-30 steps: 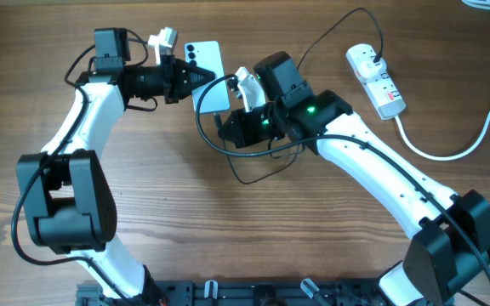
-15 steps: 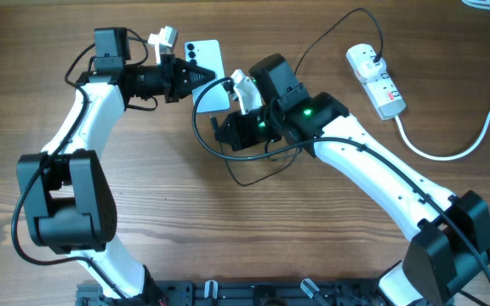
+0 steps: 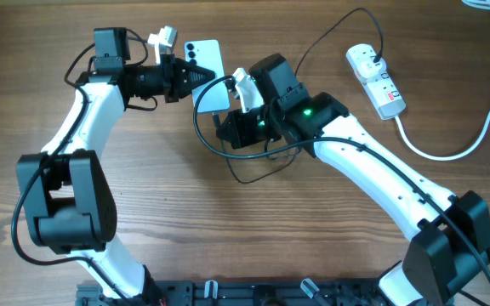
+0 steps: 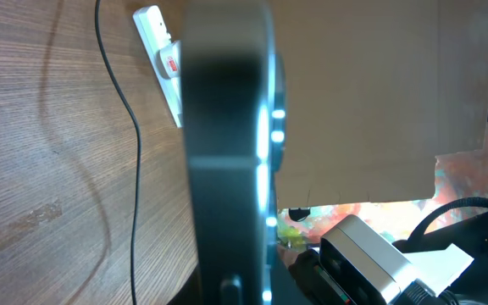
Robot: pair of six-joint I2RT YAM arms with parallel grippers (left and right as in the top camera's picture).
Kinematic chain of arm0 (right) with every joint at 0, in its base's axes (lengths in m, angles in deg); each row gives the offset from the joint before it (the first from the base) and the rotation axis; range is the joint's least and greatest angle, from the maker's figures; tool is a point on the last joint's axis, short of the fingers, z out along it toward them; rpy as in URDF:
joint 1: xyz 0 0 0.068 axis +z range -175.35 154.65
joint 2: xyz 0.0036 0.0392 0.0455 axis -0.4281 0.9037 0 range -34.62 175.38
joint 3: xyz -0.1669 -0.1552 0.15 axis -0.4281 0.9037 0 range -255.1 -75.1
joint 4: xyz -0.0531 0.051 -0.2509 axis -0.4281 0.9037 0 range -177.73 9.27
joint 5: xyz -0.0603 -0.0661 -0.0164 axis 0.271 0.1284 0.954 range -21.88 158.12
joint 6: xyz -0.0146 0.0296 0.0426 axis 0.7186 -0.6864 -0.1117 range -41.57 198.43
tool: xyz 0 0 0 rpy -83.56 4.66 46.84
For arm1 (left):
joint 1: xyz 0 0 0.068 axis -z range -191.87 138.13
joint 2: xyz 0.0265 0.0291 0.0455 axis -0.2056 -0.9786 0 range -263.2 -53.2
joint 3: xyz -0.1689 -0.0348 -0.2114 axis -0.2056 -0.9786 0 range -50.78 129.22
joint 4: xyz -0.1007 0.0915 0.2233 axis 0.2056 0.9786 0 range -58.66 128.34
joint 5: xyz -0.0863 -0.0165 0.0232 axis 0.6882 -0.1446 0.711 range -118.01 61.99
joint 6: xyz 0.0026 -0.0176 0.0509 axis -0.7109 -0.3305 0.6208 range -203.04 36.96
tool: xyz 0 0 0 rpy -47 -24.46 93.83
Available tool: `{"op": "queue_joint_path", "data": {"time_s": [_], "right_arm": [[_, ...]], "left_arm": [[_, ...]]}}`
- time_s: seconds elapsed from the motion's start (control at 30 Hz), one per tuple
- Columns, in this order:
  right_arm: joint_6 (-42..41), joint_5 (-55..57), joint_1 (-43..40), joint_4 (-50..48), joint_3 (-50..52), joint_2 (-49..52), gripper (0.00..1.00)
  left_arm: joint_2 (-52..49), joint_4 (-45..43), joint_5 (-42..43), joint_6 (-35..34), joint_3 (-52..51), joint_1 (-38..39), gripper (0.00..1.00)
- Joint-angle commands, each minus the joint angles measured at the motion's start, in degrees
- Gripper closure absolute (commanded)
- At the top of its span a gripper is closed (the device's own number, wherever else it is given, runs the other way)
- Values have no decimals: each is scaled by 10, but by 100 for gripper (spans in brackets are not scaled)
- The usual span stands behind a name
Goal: Plug charger to phone and switch on socket
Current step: 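Align the USB-C plug with the phone's port, holding phone with left gripper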
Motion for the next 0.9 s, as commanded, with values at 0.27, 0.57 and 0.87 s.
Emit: {"op": "queue_joint_path", "data": {"time_s": [0.27, 0.57, 0.87], "right_arm": [[-12, 10, 1, -14, -8, -3, 96], [-12, 16, 1, 0, -8, -3, 96], [1, 3, 1, 13, -8, -3, 96]], "left_arm": [[1, -3, 35, 11, 3, 7, 96], [1, -19, 35, 11, 3, 22, 96], [1, -39, 34, 11, 3, 21, 96]]}}
